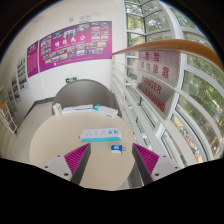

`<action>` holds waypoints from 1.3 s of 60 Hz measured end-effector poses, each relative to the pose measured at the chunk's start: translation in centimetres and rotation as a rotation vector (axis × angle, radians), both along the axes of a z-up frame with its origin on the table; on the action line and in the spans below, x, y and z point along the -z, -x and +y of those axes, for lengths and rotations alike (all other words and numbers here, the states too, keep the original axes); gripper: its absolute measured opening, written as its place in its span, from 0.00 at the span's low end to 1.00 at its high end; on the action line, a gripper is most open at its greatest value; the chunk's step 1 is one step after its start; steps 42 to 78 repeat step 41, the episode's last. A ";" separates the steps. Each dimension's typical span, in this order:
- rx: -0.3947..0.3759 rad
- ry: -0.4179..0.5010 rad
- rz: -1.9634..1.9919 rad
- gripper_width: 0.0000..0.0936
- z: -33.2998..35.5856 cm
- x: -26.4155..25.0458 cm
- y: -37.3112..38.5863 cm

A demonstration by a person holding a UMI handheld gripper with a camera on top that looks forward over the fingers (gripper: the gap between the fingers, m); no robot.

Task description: Unplug charger

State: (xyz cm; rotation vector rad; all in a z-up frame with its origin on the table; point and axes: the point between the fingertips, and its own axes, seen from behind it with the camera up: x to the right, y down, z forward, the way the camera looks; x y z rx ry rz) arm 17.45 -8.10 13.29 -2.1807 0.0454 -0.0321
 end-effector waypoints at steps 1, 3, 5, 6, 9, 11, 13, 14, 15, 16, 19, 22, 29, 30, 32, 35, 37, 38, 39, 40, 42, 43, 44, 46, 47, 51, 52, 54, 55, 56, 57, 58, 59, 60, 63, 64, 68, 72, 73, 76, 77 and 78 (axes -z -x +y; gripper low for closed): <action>0.005 0.001 0.002 0.92 -0.8 -0.4 0.1; 0.014 0.009 0.003 0.92 -2.5 -1.5 0.6; 0.021 0.020 0.004 0.92 -4.3 -2.5 1.2; 0.023 0.023 0.005 0.92 -5.2 -2.9 1.4; 0.029 0.029 -0.004 0.92 -7.8 -4.2 2.0; 0.038 0.041 -0.015 0.92 -9.5 -4.9 2.3; 0.041 0.056 -0.024 0.92 -11.1 -5.5 2.7; 0.040 0.059 -0.027 0.92 -12.2 -5.9 2.9; 0.040 0.061 -0.028 0.92 -12.9 -6.2 3.2; 0.041 0.062 -0.030 0.92 -13.7 -6.5 3.4; 0.037 0.066 -0.034 0.92 -15.7 -7.4 4.2; 0.026 0.063 -0.043 0.91 -17.4 -8.2 4.9; 0.018 0.056 -0.048 0.92 -20.1 -9.4 5.8; 0.018 0.056 -0.053 0.91 -20.4 -9.4 5.9; 0.022 0.059 -0.063 0.91 -20.9 -9.5 5.8; 0.029 0.056 -0.070 0.92 -21.4 -9.8 5.7; 0.028 0.047 -0.073 0.92 -21.4 -10.0 5.7; 0.025 0.045 -0.078 0.92 -21.5 -10.1 5.7; 0.022 0.043 -0.085 0.92 -21.5 -10.2 5.6; 0.018 0.041 -0.091 0.92 -21.5 -10.3 5.6; 0.017 0.038 -0.095 0.92 -21.5 -10.4 5.6; 0.017 0.038 -0.095 0.92 -21.5 -10.4 5.6; 0.017 0.038 -0.095 0.92 -21.5 -10.4 5.6; 0.017 0.038 -0.095 0.92 -21.5 -10.4 5.6; 0.017 0.038 -0.095 0.92 -21.5 -10.4 5.6; 0.017 0.038 -0.095 0.92 -21.5 -10.4 5.6; 0.017 0.038 -0.095 0.92 -21.5 -10.4 5.6; 0.017 0.038 -0.095 0.92 -21.5 -10.4 5.6; 0.017 0.038 -0.095 0.92 -21.5 -10.4 5.6; 0.017 0.038 -0.095 0.92 -21.5 -10.4 5.6; 0.017 0.038 -0.095 0.92 -21.5 -10.4 5.6; 0.017 0.038 -0.095 0.92 -21.5 -10.4 5.6; 0.017 0.038 -0.095 0.92 -21.5 -10.4 5.6; 0.017 0.038 -0.095 0.92 -21.5 -10.4 5.6; 0.017 0.038 -0.095 0.92 -21.5 -10.4 5.6; 0.017 0.038 -0.095 0.92 -21.5 -10.4 5.6; 0.017 0.038 -0.095 0.92 -21.5 -10.4 5.6; 0.017 0.038 -0.095 0.92 -21.5 -10.4 5.6; 0.017 0.038 -0.095 0.92 -21.5 -10.4 5.6; 0.017 0.038 -0.095 0.92 -21.5 -10.4 5.6; 0.017 0.038 -0.095 0.92 -21.5 -10.4 5.6; 0.017 0.038 -0.095 0.92 -21.5 -10.4 5.6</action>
